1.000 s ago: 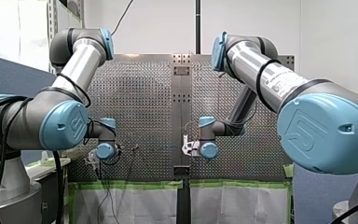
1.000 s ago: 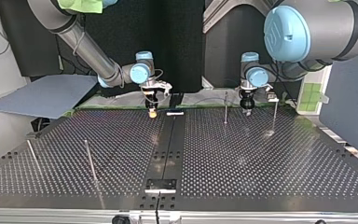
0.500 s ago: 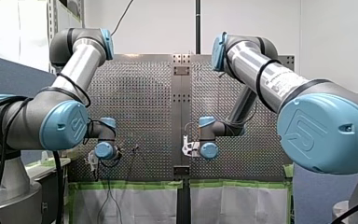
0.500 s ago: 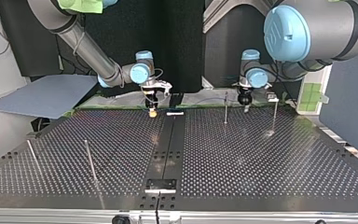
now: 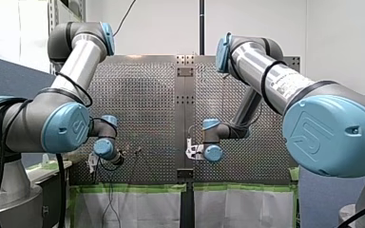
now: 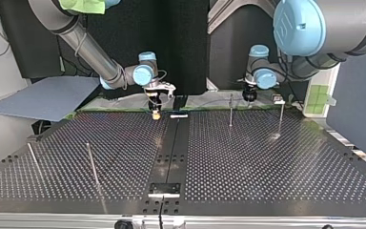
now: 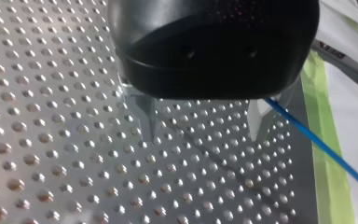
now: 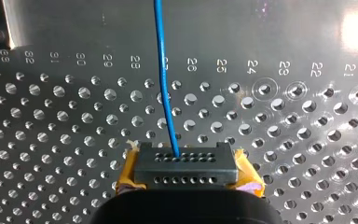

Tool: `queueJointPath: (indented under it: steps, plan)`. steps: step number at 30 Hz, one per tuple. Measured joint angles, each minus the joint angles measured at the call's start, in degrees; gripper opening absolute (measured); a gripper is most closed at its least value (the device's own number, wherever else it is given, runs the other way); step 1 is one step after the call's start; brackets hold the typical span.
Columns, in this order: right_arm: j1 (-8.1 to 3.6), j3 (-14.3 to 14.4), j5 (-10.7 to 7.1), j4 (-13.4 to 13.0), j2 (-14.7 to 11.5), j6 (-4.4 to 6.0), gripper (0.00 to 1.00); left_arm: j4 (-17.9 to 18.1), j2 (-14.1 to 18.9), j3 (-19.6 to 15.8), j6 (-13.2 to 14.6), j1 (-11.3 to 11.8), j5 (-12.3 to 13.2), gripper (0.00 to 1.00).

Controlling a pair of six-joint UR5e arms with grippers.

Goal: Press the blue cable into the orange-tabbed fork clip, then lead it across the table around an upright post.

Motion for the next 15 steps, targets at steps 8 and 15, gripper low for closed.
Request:
queueJointPath:
  steps: [8, 15]
  plan:
    - [0.0, -0.01, 0.0, 0.45, 0.01, 0.06, 0.0, -0.18, 3.26, -3.34, -0.06, -0.85, 1.51, 0.97]
    - [-0.01, -0.04, 0.0, 0.5, 0.01, 0.17, 0.0, 0.8, 3.48, -6.16, -0.05, -1.73, 3.27, 0.97]
